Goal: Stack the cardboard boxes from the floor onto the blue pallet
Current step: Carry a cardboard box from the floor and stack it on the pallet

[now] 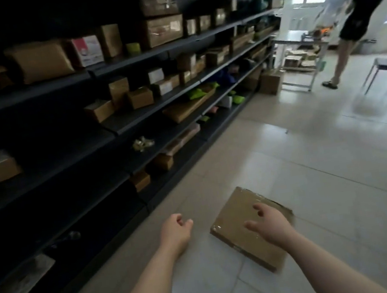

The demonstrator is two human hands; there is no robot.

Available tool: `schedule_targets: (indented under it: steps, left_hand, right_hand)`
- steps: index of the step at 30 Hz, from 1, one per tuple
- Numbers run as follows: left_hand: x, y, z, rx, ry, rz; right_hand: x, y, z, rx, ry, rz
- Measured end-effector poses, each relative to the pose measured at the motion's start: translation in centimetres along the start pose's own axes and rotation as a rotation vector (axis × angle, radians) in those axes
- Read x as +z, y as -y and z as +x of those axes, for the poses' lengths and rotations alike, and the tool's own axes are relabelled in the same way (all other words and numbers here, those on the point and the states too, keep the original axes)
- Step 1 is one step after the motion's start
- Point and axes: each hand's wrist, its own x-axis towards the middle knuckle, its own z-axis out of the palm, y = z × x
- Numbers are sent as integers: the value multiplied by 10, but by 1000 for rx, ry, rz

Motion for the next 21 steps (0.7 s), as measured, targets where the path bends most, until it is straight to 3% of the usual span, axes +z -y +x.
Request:
schedule_targets:
  steps: [8,21]
  left_hand:
    - [127,-56,74,6,186,84]
    - [255,-74,268,-13,310,263]
  right_hand:
    - [-55,-100,73,249,-90,161]
    - [-55,-191,230,554,-162,284]
